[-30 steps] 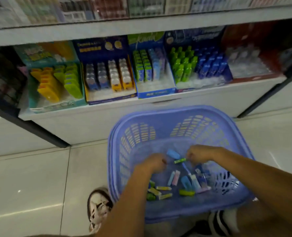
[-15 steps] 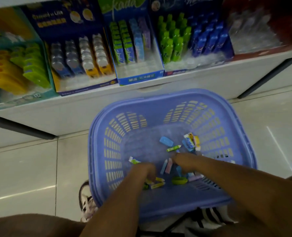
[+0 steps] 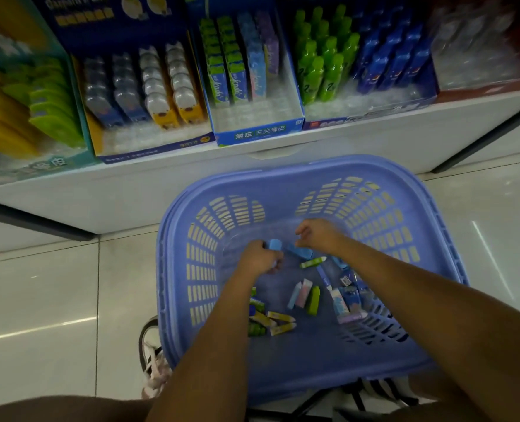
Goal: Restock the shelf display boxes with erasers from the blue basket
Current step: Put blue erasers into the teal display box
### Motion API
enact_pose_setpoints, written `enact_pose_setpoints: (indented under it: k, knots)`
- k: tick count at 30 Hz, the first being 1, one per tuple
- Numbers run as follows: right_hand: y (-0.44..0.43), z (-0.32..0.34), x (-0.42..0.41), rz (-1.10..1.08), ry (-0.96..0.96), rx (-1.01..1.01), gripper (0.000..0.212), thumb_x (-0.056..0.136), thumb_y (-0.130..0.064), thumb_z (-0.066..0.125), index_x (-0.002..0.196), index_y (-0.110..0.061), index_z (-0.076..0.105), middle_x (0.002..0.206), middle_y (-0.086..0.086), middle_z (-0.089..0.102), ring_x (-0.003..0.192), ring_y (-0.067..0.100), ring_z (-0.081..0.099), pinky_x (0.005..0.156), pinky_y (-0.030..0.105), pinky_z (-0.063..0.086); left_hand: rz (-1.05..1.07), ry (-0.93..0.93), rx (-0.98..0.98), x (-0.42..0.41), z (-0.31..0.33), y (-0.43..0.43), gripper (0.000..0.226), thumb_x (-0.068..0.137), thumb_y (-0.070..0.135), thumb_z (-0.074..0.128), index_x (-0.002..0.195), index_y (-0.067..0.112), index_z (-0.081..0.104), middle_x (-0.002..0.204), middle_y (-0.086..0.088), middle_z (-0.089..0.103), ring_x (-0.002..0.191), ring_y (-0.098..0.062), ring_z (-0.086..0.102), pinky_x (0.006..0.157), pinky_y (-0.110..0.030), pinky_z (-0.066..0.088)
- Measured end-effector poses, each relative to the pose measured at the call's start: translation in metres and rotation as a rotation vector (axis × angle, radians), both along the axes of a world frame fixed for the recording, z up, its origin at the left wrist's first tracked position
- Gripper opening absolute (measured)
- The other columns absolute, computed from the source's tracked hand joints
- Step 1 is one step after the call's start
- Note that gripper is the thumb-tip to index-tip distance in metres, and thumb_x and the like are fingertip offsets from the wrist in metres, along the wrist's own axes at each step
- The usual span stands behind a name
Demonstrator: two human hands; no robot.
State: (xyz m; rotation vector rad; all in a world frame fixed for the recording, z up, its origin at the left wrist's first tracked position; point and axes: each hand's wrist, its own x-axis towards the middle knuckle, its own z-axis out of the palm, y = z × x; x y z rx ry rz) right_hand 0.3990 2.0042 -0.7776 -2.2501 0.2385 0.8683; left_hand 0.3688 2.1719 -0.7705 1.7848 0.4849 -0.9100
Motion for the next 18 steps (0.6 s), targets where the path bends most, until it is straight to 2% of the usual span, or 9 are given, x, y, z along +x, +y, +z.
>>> enact_pose_setpoints:
  k: [2, 5, 7, 9, 11, 13, 14, 16, 18]
  knots:
    - [0.006, -0.011, -0.002, 0.197, -0.031, -0.197, 0.053, 0.080, -0.022, 0.075, 0.124, -0.004, 0.052, 0.124, 0.019, 0.055, 0.112, 0.033, 0.055, 0.093, 0.038, 0.043, 0.081, 0.049, 0.018, 0.004, 0.002, 0.007, 0.011, 0.086, 0.002, 0.060, 0.082, 0.001, 0.050, 0.062, -0.013, 0.056, 0.051, -0.022, 0.053, 0.047, -0.029, 0.047]
    - [0.018, -0.027, -0.013, 0.396, -0.001, -0.310, 0.068, 0.081, -0.022, 0.071, 0.136, -0.005, 0.034, 0.140, 0.022, 0.036, 0.117, 0.037, 0.052, 0.091, 0.041, 0.045, 0.127, 0.030, 0.026, 0.006, 0.009, 0.018, 0.018, 0.090, 0.014, 0.057, 0.078, 0.003, 0.050, 0.055, -0.009, 0.044, 0.047, -0.022, 0.039, 0.051, -0.029, 0.034]
    - [0.021, -0.031, -0.017, 0.474, -0.034, -0.371, 0.061, 0.085, -0.021, 0.067, 0.134, -0.004, 0.036, 0.136, 0.021, 0.041, 0.115, 0.035, 0.053, 0.089, 0.042, 0.046, 0.166, 0.055, -0.035, 0.009, 0.022, 0.023, 0.034, 0.094, 0.038, 0.054, 0.078, 0.007, 0.054, 0.050, -0.003, 0.042, 0.047, -0.018, 0.035, 0.049, -0.026, 0.030]
    - [0.020, -0.028, -0.016, 0.465, -0.047, -0.345, 0.043, 0.084, -0.024, 0.068, 0.118, -0.007, 0.048, 0.120, 0.019, 0.053, 0.109, 0.034, 0.055, 0.086, 0.040, 0.045, 0.213, 0.122, -0.125, 0.013, 0.041, 0.028, 0.050, 0.093, 0.056, 0.044, 0.076, 0.010, 0.057, 0.052, -0.001, 0.041, 0.046, -0.014, 0.034, 0.046, -0.023, 0.030]
    - [0.018, -0.018, -0.014, 0.333, 0.007, -0.202, 0.029, 0.082, -0.022, 0.070, 0.101, -0.009, 0.053, 0.095, 0.014, 0.059, 0.094, 0.031, 0.061, 0.075, 0.036, 0.047, 0.243, 0.164, -0.210, 0.019, 0.060, 0.032, 0.055, 0.094, 0.058, 0.036, 0.076, 0.011, 0.057, 0.051, 0.000, 0.042, 0.041, -0.012, 0.035, 0.041, -0.019, 0.028]
    - [0.018, 0.001, -0.011, 0.052, 0.137, 0.096, 0.019, 0.086, -0.015, 0.066, 0.098, -0.010, 0.053, 0.072, 0.009, 0.054, 0.064, 0.021, 0.059, 0.055, 0.027, 0.046, 0.201, 0.165, -0.257, 0.024, 0.079, 0.037, 0.052, 0.096, 0.054, 0.035, 0.076, 0.011, 0.056, 0.048, 0.001, 0.044, 0.037, -0.009, 0.036, 0.036, -0.014, 0.026]
    - [0.018, 0.015, -0.010, -0.067, 0.198, 0.265, 0.011, 0.091, -0.012, 0.060, 0.099, -0.009, 0.054, 0.068, 0.008, 0.053, 0.057, 0.016, 0.055, 0.049, 0.022, 0.045, 0.161, 0.155, -0.277, 0.027, 0.089, 0.041, 0.049, 0.096, 0.053, 0.037, 0.076, 0.012, 0.056, 0.050, 0.002, 0.045, 0.037, -0.008, 0.037, 0.035, -0.014, 0.025]
    - [0.019, 0.047, -0.007, -0.188, 0.238, 0.522, 0.014, 0.095, -0.006, 0.049, 0.105, -0.005, 0.059, 0.076, 0.008, 0.060, 0.066, 0.015, 0.056, 0.055, 0.018, 0.048, 0.093, 0.113, -0.323, 0.031, 0.110, 0.051, 0.044, 0.094, 0.052, 0.043, 0.076, 0.014, 0.056, 0.054, 0.002, 0.048, 0.040, -0.007, 0.039, 0.034, -0.015, 0.026]
    - [0.023, 0.084, 0.000, -0.163, 0.200, 0.643, 0.025, 0.094, 0.000, 0.047, 0.116, -0.001, 0.058, 0.090, 0.008, 0.064, 0.078, 0.017, 0.061, 0.067, 0.022, 0.053, 0.074, 0.034, -0.374, 0.033, 0.132, 0.065, 0.040, 0.092, 0.051, 0.049, 0.077, 0.015, 0.057, 0.057, 0.003, 0.052, 0.042, -0.005, 0.042, 0.035, -0.015, 0.029]
